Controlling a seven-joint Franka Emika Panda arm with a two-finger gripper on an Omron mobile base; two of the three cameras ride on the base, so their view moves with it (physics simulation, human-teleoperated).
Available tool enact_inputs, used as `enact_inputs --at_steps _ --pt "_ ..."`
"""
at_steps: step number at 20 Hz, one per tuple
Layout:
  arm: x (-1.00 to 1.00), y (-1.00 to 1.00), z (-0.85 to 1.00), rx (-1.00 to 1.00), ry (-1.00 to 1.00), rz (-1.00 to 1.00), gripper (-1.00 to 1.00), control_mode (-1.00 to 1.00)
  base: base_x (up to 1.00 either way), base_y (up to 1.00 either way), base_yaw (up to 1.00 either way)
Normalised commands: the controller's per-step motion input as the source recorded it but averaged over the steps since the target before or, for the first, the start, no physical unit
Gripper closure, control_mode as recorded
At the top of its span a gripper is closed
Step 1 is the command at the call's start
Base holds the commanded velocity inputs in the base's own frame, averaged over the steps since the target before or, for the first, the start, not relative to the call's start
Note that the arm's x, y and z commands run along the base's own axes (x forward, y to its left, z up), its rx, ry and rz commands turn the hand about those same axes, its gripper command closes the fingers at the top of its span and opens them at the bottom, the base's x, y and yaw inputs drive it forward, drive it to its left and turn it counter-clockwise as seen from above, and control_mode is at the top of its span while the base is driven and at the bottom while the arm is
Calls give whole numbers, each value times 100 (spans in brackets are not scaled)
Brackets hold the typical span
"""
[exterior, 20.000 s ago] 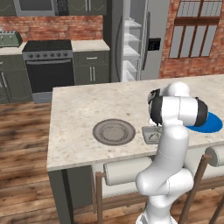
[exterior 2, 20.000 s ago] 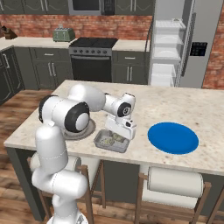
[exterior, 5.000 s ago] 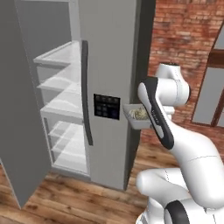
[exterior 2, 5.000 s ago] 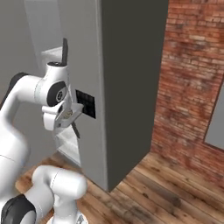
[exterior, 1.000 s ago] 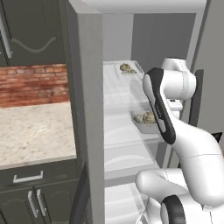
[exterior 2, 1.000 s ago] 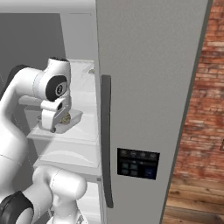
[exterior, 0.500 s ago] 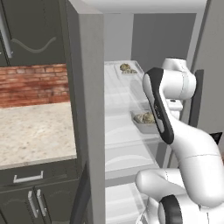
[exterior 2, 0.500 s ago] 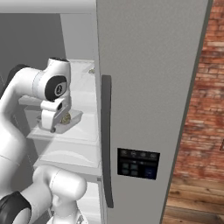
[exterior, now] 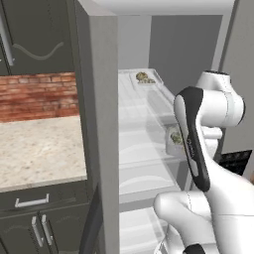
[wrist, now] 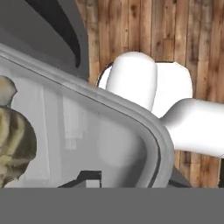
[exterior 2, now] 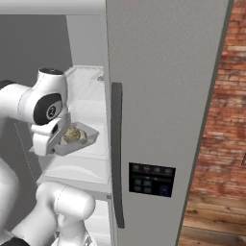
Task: Place two dumplings into each of the tupperware containers and then place the containers in the fridge.
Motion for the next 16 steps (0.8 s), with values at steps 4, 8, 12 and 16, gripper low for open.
enact_inputs --at_steps 4,8,12,16 --pt "-33 6 39 0 -27 3 100 -100 0 0 0" --pt "17 2 54 0 -14 10 100 -100 0 0 0" --pt "65 1 46 1 -7 18 100 -100 0 0 0" --pt "94 7 19 0 -3 23 100 -100 0 0 0"
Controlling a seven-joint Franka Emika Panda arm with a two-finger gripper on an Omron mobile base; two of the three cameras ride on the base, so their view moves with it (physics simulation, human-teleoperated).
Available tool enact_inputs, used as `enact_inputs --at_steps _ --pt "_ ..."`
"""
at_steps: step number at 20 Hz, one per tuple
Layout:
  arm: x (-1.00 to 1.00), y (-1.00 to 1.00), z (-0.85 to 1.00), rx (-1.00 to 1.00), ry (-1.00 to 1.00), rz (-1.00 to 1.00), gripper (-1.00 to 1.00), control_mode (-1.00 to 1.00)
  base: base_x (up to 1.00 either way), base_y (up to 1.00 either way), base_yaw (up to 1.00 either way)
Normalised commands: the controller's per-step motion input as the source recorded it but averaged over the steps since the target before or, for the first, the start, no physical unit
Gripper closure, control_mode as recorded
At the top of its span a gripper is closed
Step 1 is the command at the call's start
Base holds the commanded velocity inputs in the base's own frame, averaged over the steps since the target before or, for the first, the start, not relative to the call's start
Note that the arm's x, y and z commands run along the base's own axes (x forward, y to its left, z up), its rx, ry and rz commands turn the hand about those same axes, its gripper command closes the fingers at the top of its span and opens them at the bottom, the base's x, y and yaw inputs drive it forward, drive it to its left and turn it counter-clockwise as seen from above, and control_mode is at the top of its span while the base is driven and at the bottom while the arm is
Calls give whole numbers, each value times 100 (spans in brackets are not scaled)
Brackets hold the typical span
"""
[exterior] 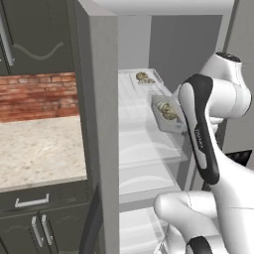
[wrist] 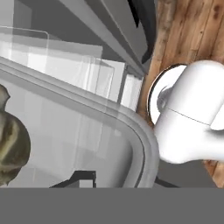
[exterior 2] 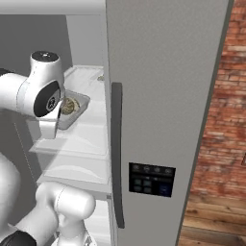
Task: Place two dumplings into each of the tupperware containers and then place the containers in the fridge.
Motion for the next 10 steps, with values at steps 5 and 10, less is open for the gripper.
enact_inputs --at_steps 5,10 --pt "86 44 0 -6 0 13 100 -100 0 0 0" --pt "94 20 -1 -6 -2 1 100 -100 0 0 0"
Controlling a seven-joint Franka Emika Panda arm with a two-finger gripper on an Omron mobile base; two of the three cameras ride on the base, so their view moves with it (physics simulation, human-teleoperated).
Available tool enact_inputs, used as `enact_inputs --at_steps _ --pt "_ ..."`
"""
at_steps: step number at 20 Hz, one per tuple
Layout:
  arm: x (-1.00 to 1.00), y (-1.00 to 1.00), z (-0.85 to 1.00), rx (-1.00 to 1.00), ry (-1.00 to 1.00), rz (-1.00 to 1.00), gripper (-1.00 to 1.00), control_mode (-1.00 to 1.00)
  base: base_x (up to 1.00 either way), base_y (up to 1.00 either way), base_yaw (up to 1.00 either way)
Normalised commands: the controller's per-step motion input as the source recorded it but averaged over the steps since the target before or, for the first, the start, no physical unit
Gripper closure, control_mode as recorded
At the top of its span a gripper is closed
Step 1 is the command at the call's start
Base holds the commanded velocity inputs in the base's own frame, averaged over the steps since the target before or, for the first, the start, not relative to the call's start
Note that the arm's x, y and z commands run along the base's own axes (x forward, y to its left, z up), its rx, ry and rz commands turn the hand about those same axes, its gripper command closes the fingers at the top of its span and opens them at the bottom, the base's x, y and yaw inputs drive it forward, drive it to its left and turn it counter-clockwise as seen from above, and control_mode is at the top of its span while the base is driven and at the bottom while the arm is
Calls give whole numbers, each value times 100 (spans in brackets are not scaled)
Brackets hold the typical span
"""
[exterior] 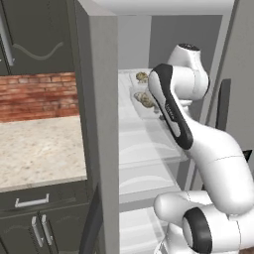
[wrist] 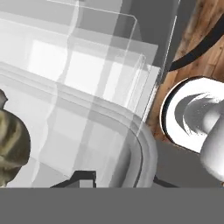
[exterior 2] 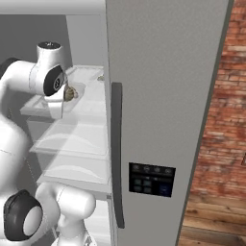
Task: Place two dumplings into each of the tupperware containers and then place the containers in the fridge.
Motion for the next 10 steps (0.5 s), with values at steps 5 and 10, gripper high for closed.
enact_inputs --at_steps 5,10 --pt "93 -3 -5 0 0 0 100 -100 0 0 0" --pt "52 -1 -42 0 0 0 100 -100 0 0 0"
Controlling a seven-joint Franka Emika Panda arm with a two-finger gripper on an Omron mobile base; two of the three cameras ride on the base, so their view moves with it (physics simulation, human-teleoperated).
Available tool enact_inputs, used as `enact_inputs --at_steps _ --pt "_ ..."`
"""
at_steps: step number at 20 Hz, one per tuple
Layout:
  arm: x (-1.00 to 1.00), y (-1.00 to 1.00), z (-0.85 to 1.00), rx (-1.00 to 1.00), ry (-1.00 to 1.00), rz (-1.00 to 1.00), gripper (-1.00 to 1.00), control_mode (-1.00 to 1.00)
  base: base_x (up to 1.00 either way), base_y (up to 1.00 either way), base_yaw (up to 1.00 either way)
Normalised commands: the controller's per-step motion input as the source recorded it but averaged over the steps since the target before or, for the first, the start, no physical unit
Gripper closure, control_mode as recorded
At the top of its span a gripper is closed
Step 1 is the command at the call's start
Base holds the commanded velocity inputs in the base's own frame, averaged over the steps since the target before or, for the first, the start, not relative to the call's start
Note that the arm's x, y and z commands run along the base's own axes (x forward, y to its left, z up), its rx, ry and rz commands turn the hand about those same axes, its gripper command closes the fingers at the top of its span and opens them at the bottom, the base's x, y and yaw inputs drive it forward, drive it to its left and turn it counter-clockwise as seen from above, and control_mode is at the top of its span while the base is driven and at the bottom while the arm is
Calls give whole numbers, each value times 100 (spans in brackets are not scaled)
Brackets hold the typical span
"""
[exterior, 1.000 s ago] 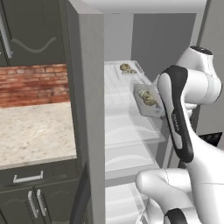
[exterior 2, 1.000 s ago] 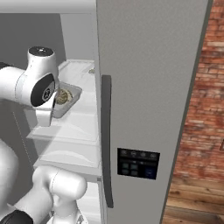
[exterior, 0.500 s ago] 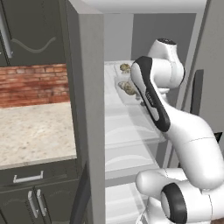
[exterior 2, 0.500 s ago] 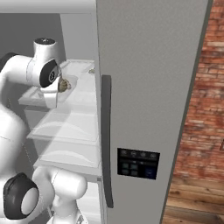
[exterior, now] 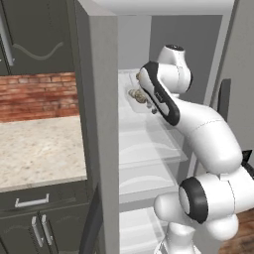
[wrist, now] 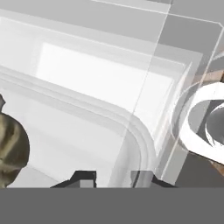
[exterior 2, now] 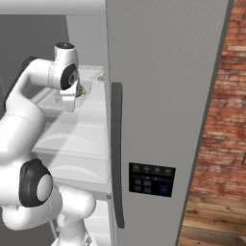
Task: Place two dumplings into each of the tupperware containers and then place the containers in the fridge.
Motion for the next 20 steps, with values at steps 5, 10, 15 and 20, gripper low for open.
enact_inputs --at_steps 5,10,15,20 --pt "31 0 -41 0 0 1 100 -100 0 0 0" --pt "61 0 -4 0 0 0 100 -100 0 0 0" --pt "31 0 -3 0 0 0 -100 -100 0 0 0" --pt "0 0 -5 0 -6 0 -100 -100 0 0 0"
